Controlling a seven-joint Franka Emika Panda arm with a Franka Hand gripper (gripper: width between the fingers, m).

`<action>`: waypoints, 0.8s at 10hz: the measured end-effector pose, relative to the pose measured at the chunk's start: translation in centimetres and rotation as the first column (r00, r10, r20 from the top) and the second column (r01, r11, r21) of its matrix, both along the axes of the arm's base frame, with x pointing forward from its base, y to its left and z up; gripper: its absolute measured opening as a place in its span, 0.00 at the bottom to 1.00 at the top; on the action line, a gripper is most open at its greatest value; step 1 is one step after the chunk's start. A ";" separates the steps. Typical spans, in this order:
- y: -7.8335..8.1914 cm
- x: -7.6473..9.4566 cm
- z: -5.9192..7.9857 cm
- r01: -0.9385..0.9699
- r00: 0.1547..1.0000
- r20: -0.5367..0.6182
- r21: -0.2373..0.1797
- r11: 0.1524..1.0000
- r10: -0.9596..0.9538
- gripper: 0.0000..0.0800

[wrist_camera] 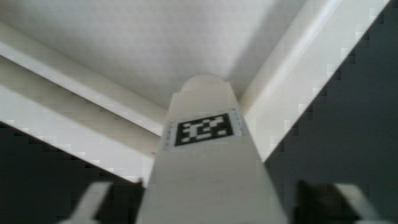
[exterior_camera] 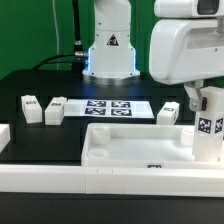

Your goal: Assemble desk

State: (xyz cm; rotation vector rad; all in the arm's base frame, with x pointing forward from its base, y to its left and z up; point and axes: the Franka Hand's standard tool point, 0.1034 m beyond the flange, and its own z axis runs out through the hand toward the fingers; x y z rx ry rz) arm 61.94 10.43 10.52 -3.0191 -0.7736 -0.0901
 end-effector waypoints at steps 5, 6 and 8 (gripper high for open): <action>0.0 -0.1 -0.1 0.195 0.981 -0.009 0.019 0.981 -0.195 0.36; 0.0 -0.1 0.0 0.318 0.948 -0.007 0.029 0.948 -0.318 0.36; 0.0 -0.2 0.0 0.511 0.859 -0.015 0.044 0.858 -0.511 0.36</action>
Offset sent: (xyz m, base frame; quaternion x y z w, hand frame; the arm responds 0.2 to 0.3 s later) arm 0.0000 0.0000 0.0000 0.0000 0.0000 0.0650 0.9979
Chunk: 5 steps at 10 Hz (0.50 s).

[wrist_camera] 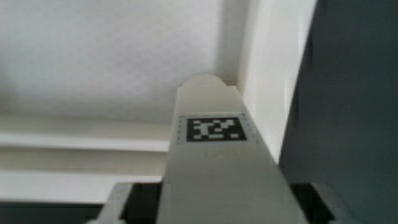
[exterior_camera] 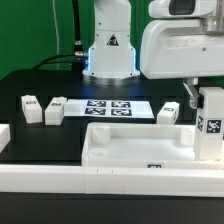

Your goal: Assemble desk

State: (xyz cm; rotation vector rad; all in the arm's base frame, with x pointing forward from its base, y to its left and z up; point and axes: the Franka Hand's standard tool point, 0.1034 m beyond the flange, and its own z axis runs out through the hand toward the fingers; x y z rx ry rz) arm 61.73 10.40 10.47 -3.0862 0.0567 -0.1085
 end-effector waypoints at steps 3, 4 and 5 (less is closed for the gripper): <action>-0.1 0.2 0.0 0.264 0.965 -0.006 0.033 0.964 -0.263 0.36; -0.2 0.2 0.0 0.352 0.936 -0.015 0.039 0.935 -0.352 0.36; -0.2 0.2 0.0 0.418 0.908 -0.024 0.046 0.907 -0.418 0.36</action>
Offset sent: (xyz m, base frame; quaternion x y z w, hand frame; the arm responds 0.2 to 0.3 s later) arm -0.0041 0.0096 -0.0019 0.0155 -0.0179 0.2663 0.9636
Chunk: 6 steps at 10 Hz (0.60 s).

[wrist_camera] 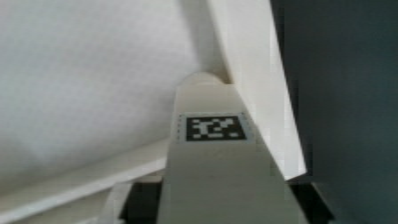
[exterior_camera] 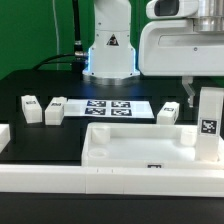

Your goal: Assemble desk

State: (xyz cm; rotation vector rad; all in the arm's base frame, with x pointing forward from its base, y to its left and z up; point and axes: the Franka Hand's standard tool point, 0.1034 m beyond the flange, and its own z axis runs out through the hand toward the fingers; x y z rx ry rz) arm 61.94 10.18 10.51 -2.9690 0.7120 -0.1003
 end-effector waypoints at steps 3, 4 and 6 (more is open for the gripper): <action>-0.1 0.0 0.0 0.267 0.963 -0.026 0.025 0.963 -0.267 0.36; 0.0 0.0 0.0 0.281 0.959 -0.027 0.025 0.959 -0.281 0.36; 0.0 0.0 0.0 0.220 0.975 -0.022 0.021 0.975 -0.220 0.57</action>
Offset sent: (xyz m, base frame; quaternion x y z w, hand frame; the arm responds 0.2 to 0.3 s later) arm -0.0018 0.0016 -0.0018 -0.0124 0.0071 0.1961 0.9805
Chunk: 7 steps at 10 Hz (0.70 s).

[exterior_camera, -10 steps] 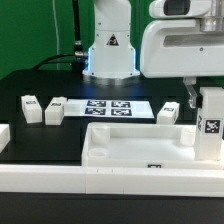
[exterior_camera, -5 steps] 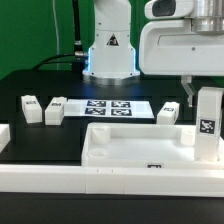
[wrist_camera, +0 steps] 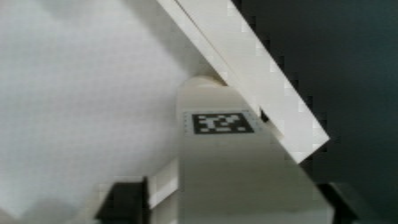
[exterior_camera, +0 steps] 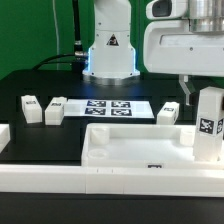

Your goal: Assemble desk

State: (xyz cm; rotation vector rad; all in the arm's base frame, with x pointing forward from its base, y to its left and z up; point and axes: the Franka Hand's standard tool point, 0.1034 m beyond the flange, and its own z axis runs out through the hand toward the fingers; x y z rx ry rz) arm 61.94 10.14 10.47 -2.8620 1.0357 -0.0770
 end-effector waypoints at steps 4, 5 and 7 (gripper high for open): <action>-0.2 0.0 -0.2 -0.393 0.919 0.017 -0.049 0.918 0.394 0.81; -0.2 0.0 -0.2 -0.426 0.904 0.018 -0.052 0.903 0.427 0.81; -0.1 0.1 -0.2 -0.600 0.798 0.020 -0.074 0.797 0.602 0.81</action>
Offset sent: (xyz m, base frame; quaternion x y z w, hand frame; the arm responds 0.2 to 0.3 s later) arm 0.0041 -0.0054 -0.0033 -0.0094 0.0198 -0.3317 0.9431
